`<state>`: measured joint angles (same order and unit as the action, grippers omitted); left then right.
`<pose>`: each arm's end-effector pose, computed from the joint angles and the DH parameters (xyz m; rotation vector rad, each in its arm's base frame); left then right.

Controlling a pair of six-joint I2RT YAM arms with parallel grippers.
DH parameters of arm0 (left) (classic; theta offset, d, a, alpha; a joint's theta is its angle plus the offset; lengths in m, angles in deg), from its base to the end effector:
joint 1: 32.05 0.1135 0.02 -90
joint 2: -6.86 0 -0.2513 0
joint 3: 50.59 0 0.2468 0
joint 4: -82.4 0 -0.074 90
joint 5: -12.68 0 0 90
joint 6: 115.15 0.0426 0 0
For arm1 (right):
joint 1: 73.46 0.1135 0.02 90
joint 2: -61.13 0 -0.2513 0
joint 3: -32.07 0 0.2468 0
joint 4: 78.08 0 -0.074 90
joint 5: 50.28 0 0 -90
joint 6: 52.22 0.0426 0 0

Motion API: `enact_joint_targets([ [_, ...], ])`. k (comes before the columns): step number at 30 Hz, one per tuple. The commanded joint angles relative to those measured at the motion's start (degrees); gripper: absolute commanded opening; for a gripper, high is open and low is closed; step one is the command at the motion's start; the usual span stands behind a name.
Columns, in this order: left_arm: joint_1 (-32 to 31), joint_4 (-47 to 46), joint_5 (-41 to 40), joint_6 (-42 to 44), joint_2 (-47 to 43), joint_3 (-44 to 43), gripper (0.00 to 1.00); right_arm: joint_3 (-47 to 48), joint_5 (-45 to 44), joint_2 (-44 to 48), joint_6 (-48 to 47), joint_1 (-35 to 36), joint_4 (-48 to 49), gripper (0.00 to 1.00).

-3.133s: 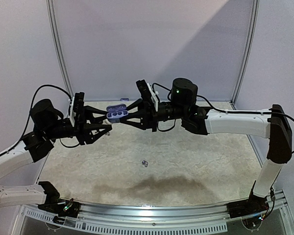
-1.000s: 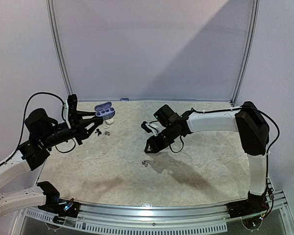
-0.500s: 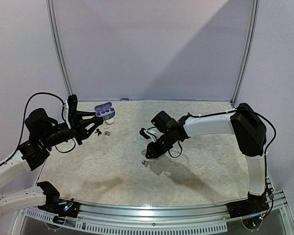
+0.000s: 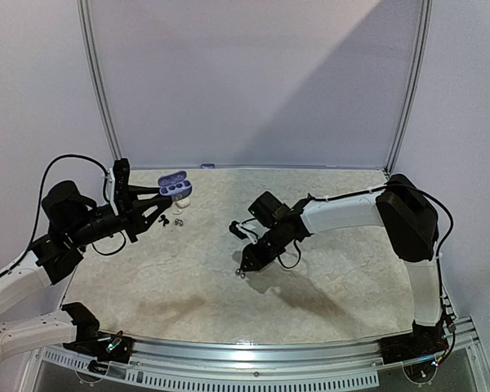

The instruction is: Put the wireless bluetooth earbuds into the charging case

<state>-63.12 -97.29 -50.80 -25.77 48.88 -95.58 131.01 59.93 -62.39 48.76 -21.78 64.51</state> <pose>0.1544 -0.1153 0.2997 0.7696 1.3831 -0.7879 0.2593 0.3518 0.1197 -1.0901 2.5813 0.7892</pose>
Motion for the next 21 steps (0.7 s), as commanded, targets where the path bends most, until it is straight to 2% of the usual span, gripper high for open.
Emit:
enact_joint_targets([
  [1,0.7,1.3,0.5,0.5,0.2,0.7,0.0,0.9,1.1,-2.4,-1.8,1.0,-0.7,0.23],
  [14,0.8,2.0,0.3,2.3,0.1,0.8,0.0,0.9,4.8,-1.7,-5.5,2.4,-1.6,0.21],
  [21,0.8,2.7,0.3,2.9,0.0,0.6,0.0,1.4,7.2,-2.3,-7.0,3.1,-2.1,0.24],
])
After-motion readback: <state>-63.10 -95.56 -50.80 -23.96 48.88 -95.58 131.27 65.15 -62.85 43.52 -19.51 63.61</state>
